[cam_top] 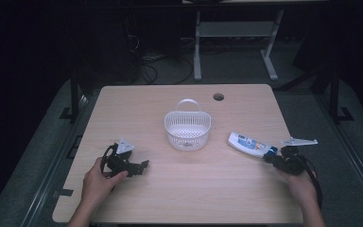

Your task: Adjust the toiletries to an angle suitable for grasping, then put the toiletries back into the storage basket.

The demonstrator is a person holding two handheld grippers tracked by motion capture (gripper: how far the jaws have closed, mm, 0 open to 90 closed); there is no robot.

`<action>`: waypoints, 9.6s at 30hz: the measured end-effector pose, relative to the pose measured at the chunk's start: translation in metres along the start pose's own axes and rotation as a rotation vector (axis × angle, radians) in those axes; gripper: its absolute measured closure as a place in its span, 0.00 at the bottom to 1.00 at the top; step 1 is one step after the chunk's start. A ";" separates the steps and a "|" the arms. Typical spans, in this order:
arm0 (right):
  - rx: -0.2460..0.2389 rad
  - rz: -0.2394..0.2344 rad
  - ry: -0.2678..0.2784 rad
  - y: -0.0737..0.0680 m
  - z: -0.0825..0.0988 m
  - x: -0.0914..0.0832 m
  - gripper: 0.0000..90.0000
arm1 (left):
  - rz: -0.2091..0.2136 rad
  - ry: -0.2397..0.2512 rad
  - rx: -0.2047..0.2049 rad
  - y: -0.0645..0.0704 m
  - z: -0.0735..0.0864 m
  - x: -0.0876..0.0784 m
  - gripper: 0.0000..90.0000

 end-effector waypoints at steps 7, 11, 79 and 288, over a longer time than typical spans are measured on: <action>0.025 0.036 0.013 0.014 0.002 -0.003 1.00 | 0.000 0.000 0.001 0.000 0.000 0.000 0.14; 0.025 0.029 0.010 0.015 0.001 -0.004 1.00 | 0.000 0.000 0.000 0.000 0.000 0.000 0.14; 0.030 -0.051 -0.051 -0.042 -0.113 0.095 1.00 | 0.003 -0.003 -0.001 0.000 0.000 0.000 0.14; 0.021 0.190 -0.366 0.023 -0.049 0.060 0.36 | 0.004 -0.004 -0.001 0.001 0.000 0.000 0.14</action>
Point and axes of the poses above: each handheld gripper's, and its own axes: x roughly forward along the jaws, z roughly out of its underside, y roughly to its right, the point moved 9 cm from there along x, roughly forward along the jaws
